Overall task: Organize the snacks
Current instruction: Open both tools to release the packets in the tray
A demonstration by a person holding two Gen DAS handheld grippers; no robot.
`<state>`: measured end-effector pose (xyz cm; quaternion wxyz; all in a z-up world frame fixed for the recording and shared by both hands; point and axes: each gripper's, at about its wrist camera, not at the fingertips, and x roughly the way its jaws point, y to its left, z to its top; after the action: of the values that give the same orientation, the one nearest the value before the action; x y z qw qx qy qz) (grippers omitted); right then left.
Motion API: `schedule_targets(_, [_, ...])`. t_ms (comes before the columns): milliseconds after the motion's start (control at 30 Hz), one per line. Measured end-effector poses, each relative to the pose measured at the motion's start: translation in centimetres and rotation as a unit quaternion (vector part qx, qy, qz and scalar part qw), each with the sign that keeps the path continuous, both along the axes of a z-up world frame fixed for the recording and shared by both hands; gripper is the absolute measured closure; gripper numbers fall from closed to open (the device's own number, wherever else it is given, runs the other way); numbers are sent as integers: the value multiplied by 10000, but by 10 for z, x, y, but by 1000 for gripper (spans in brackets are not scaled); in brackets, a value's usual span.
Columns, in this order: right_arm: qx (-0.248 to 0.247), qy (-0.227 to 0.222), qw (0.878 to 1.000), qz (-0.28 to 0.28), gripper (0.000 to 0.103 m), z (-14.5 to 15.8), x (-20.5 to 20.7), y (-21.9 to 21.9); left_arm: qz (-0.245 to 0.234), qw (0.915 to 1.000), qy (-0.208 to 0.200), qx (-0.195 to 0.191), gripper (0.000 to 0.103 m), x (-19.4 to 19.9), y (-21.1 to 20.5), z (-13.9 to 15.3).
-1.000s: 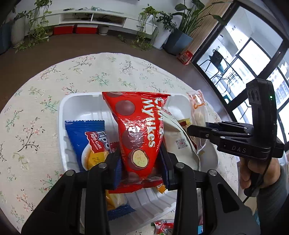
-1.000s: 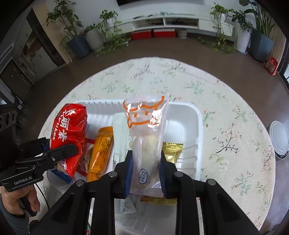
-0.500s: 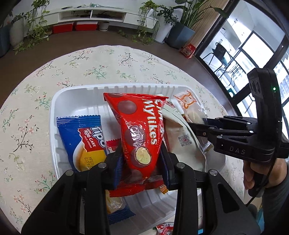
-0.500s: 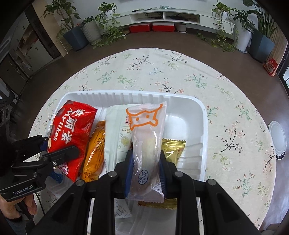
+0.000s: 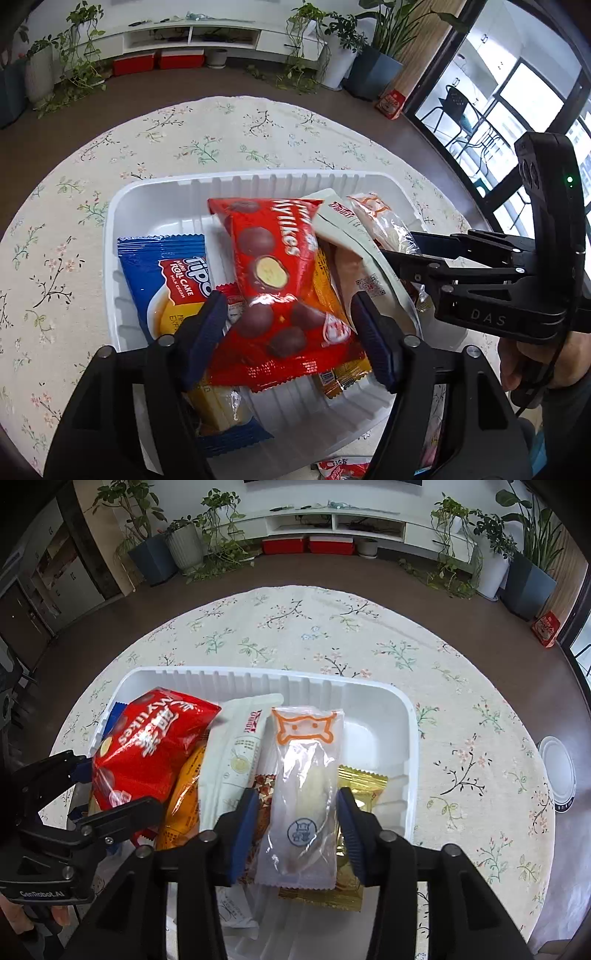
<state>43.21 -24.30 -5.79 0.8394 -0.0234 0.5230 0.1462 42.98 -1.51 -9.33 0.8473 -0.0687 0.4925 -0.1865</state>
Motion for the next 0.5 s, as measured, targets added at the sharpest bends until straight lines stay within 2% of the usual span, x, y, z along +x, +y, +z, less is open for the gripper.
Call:
schedule_targets(233, [54,-30,10000,-44,52,2,-4,-5,73,9999,-130,-63,27,-8,2,9])
schedule_targets(333, [80,-67,9999,-69,48,4,-7,-7,74,9997,-210,-74,18,-13,2,15])
schedule_targets(500, [136,-155,9998,-75,43,9,-14,-12,89,9994,-307,-136,16,-24,5,24])
